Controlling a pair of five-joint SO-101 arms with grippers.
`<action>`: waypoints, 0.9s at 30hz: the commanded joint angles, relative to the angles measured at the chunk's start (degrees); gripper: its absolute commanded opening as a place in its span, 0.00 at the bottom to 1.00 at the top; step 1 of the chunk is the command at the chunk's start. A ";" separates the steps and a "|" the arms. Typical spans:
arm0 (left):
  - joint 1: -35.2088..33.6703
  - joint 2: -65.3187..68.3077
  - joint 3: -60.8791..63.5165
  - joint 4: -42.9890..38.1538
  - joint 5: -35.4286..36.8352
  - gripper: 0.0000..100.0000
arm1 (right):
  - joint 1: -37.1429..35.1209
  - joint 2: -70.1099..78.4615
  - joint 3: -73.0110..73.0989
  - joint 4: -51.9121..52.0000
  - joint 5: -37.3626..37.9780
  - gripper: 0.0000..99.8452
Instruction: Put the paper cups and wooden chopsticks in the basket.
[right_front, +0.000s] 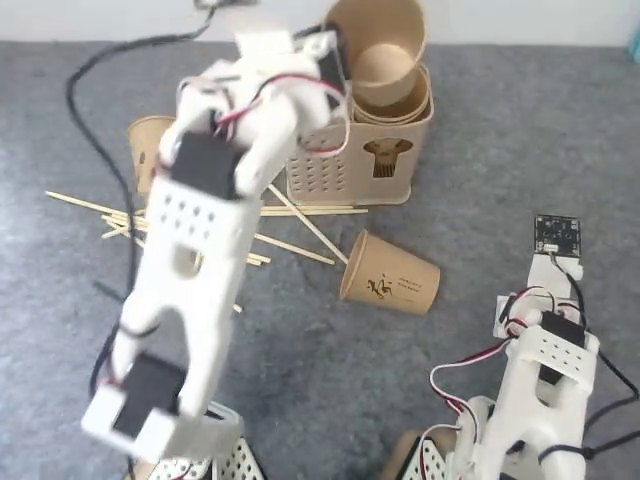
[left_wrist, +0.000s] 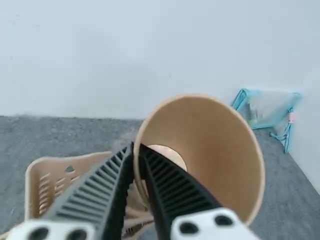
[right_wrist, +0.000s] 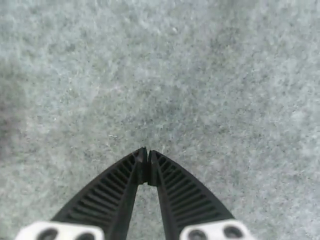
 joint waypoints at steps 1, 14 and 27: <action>-0.35 7.56 -9.71 -2.20 0.53 0.01 | -0.48 -1.80 -0.26 -1.10 0.79 0.01; -2.46 21.54 -25.98 11.78 -4.57 0.01 | -0.48 -1.80 -0.26 -1.19 0.79 0.01; -2.29 22.07 -35.38 29.36 -9.93 0.01 | -0.48 -1.80 -0.26 -1.19 0.79 0.01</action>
